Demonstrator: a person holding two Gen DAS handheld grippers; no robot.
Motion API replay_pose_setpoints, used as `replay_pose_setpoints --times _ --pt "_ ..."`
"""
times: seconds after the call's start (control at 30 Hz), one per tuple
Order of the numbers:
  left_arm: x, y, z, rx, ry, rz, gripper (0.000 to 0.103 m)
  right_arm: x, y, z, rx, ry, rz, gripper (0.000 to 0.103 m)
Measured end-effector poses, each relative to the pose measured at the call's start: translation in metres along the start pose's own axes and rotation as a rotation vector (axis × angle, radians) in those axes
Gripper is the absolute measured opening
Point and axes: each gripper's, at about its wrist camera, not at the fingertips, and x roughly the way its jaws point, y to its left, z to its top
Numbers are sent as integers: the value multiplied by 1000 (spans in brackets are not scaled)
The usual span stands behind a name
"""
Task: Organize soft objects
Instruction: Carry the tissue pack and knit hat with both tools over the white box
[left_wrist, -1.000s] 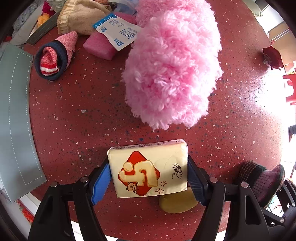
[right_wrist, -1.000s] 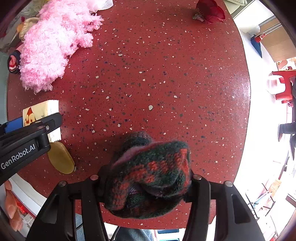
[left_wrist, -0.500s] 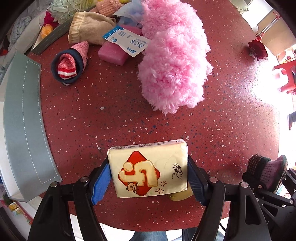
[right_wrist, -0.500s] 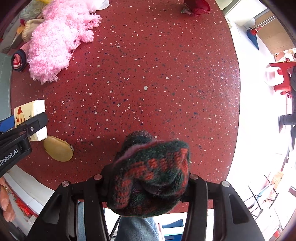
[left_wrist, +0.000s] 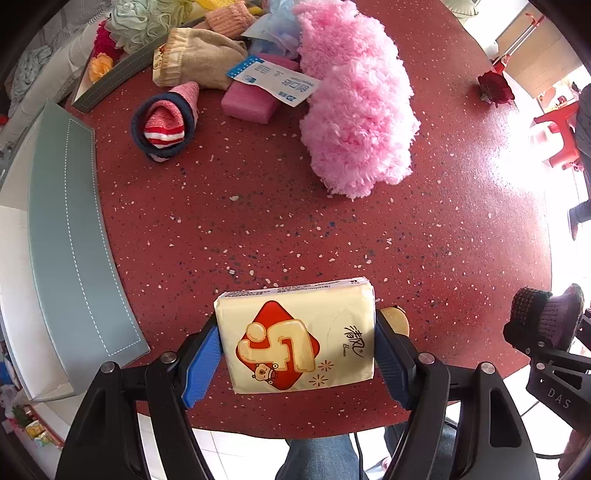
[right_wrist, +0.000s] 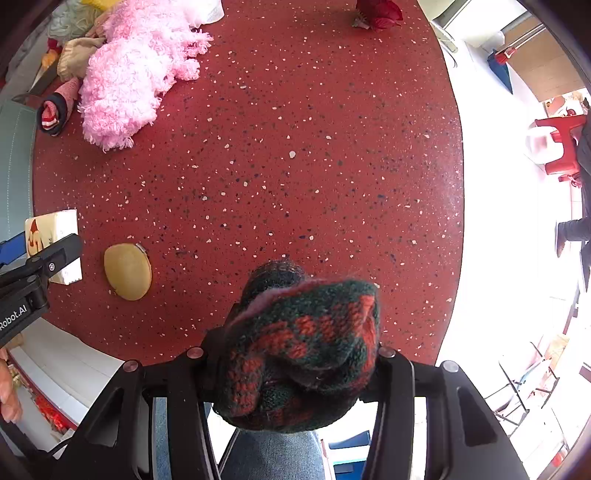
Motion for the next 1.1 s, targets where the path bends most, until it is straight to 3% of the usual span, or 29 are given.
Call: replay_pose_setpoints --times 0.3,0.57,0.83,1.1 --pt "-26 -2 7 -24 -58 6 76 -28 12 19 -41 -58 0 53" --pt "-52 20 1 -81 -113 13 76 -76 49 11 -113 -112 -19 53" --pt "-68 32 -22 -180 -170 28 76 -109 61 -4 -192 -166 2 53" --pt "-75 36 -64 -278 -194 63 76 -121 39 -20 -221 -153 43 53"
